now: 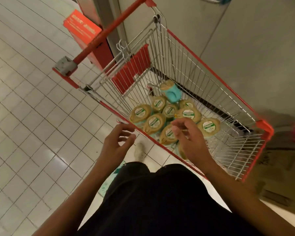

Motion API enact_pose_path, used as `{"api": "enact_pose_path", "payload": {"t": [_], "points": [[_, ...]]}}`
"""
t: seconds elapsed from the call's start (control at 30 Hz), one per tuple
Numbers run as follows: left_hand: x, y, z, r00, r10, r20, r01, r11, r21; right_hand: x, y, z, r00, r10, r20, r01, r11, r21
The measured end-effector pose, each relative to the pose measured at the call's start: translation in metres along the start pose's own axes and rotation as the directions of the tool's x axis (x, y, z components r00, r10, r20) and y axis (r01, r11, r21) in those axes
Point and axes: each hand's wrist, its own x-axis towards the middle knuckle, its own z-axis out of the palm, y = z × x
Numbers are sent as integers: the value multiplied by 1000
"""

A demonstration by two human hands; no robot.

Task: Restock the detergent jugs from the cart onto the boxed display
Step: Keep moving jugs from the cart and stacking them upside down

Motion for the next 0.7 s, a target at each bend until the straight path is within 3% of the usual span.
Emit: {"api": "enact_pose_path", "payload": {"t": [0.23,0.43,0.57,0.7], "points": [[124,2,-27,947,114,300,-147,985,92,49,-7,21,973,122,-197,-106,991,87],[220,1,16,883,94,460,-204,959,195,81,16,-10,931,201,-306,-180,979,94],[275,-12,64,843,-30,538,-225,888,402,114,56,-31,896,342,-283,-356,934,-1],[323,-27,106,789,-143,598,-258,806,533,155,106,-42,878,462,-125,-478,864,-157]]}}
